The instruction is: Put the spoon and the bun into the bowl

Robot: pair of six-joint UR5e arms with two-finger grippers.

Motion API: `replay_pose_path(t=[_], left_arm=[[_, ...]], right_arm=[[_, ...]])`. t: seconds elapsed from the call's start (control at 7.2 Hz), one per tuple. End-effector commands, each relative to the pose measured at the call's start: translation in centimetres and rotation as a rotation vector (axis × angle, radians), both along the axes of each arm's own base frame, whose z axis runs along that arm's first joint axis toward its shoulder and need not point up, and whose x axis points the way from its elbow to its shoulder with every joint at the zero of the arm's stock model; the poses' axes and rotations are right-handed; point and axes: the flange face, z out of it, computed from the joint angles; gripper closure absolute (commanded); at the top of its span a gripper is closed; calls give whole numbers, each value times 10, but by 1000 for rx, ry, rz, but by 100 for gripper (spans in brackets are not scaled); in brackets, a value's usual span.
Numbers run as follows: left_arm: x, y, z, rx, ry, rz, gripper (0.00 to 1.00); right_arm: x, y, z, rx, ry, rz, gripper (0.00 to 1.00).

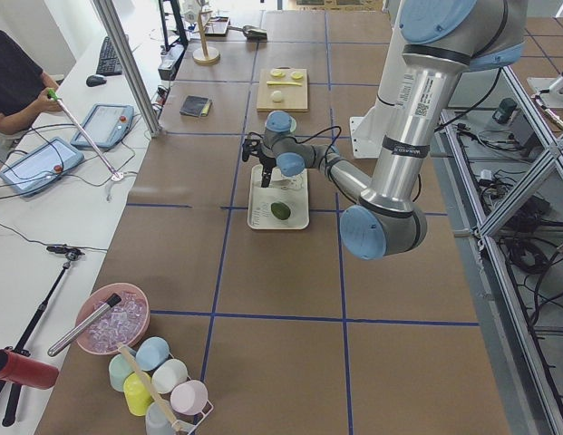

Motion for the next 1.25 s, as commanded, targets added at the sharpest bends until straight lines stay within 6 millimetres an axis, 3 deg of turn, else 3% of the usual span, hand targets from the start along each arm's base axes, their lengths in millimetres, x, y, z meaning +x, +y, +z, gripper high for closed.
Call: replay_pose_path(t=[0.0,0.42,0.69,0.97,1.11], left_arm=[[9,3,8,-3,-15,4,24],[9,3,7,-7,-13,0,47],[9,3,7,-7,-17,-2,77],[8,4,6,-10,-17,-2,100],[-1,5,-4,2,1,-6,100]], right_arm=[[-13,3,-16,-10,-8,9,0],[-23,4,-23,-20,-12,10,0],[-24,4,-23,-20,-12,8,0],[-24,4,-23,-20,-12,8,0],[-28,4,-24,-19,-12,1,0]])
